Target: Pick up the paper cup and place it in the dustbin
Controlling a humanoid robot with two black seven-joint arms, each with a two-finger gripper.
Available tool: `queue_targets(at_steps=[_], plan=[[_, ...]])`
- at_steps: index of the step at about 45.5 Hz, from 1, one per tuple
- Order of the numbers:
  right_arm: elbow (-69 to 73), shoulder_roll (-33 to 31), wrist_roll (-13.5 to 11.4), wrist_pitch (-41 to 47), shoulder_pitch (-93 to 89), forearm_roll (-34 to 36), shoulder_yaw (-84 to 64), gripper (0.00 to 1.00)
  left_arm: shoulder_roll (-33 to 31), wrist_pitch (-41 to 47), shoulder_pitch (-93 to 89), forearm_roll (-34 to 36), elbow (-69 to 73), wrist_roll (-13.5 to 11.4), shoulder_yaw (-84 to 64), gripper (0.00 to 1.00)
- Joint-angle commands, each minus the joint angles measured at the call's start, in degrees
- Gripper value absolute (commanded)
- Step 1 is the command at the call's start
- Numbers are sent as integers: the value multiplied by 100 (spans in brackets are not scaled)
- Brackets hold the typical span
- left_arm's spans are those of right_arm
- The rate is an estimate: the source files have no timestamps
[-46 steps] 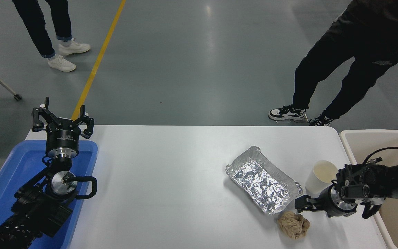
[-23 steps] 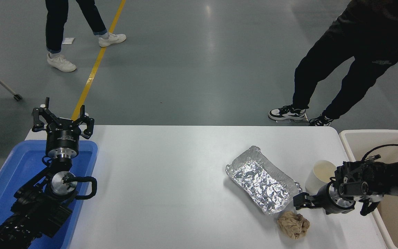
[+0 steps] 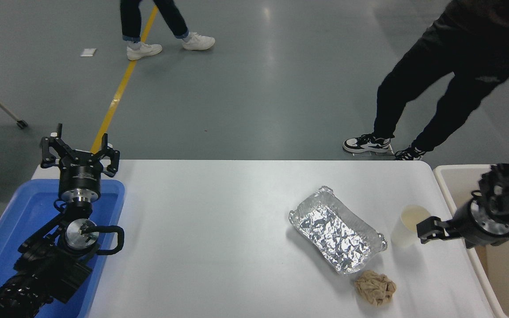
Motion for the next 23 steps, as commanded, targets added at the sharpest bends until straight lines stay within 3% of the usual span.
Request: queue_targets(at_steps=[1, 10, 23], plan=[[1040, -128, 17, 646, 2212, -17, -784, 100, 0, 0, 6, 0, 1, 0, 6, 99], [1058, 40, 8, 1842, 3795, 97, -284, 100, 0, 0, -3, 0, 1, 8, 6, 99], [961, 259, 8, 1974, 3893, 115, 429, 100, 9, 0, -3, 0, 1, 0, 6, 99]])
